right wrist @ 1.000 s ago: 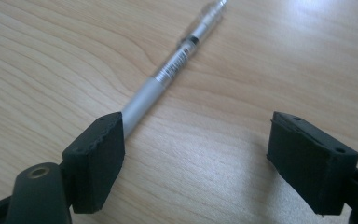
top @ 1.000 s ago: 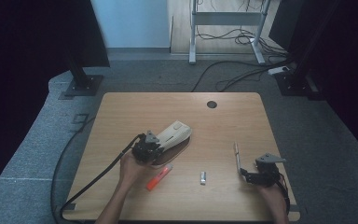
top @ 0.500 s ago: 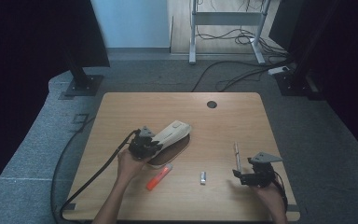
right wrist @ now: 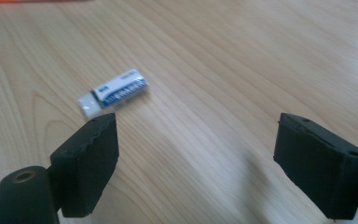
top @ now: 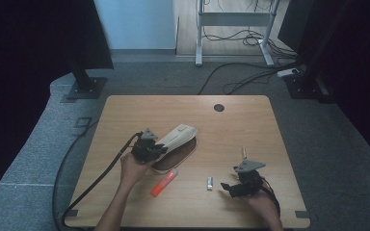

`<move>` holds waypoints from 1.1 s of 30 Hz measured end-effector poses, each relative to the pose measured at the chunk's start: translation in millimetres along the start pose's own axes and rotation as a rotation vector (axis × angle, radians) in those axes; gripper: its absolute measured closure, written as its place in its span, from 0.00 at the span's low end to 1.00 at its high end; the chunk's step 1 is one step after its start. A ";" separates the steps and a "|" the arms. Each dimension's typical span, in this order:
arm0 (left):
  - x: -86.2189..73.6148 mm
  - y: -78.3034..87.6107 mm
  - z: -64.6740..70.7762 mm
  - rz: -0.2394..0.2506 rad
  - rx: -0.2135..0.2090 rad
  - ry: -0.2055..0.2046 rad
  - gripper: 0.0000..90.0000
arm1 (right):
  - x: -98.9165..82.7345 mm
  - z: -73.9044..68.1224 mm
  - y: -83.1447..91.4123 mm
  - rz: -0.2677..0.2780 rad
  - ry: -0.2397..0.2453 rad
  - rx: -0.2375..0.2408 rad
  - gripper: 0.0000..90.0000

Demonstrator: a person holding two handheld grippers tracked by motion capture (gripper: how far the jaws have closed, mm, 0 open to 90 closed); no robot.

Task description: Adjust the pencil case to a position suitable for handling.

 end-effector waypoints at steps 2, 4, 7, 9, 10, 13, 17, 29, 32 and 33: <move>0.1 0.4 -0.3 0.003 -0.002 0.002 0.86 | 2.5 -5.0 -5.9 -0.003 0.016 0.018 0.16; 0.2 0.7 -0.5 0.004 -0.004 0.004 0.86 | 5.0 -10.0 -10.8 -0.009 0.027 0.032 0.17; 0.7 1.2 -0.4 0.008 -0.008 0.008 0.86 | 8.7 -16.0 -16.5 -0.011 0.042 0.048 0.19; 1.2 1.4 -0.4 0.011 -0.013 0.010 0.86 | 10.9 -19.9 -19.6 -0.014 0.054 0.066 0.20; 1.3 1.5 -0.3 0.013 -0.016 0.011 0.86 | 12.0 -21.9 -21.3 -0.015 0.062 0.074 0.21; 1.4 1.3 0.3 0.015 -0.020 0.012 0.86 | 14.4 -27.0 -26.1 -0.020 0.078 0.095 0.24; 1.2 0.8 1.5 0.018 -0.025 0.009 0.86 | 16.7 -31.8 -33.4 -0.026 0.093 0.123 0.29; 1.9 0.7 1.9 0.020 -0.038 0.017 0.86 | 24.8 -38.9 -40.9 -0.040 0.140 0.134 0.49; 2.0 0.5 1.8 0.020 -0.039 0.017 0.86 | 25.2 -39.6 -40.3 -0.049 0.132 0.131 0.50; 2.1 0.5 1.8 0.021 -0.039 0.017 0.86 | 25.4 -39.9 -40.2 -0.051 0.130 0.128 0.50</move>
Point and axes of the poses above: each handheld gripper's, and its own axes: y roughly backward along the jaws, x roughly out of its top, z roughly to its right, the point moved 5 cm from there along -y, roughly forward along the jaws, and after that the axes turned 4 degrees about y, right-handed, at the moved point
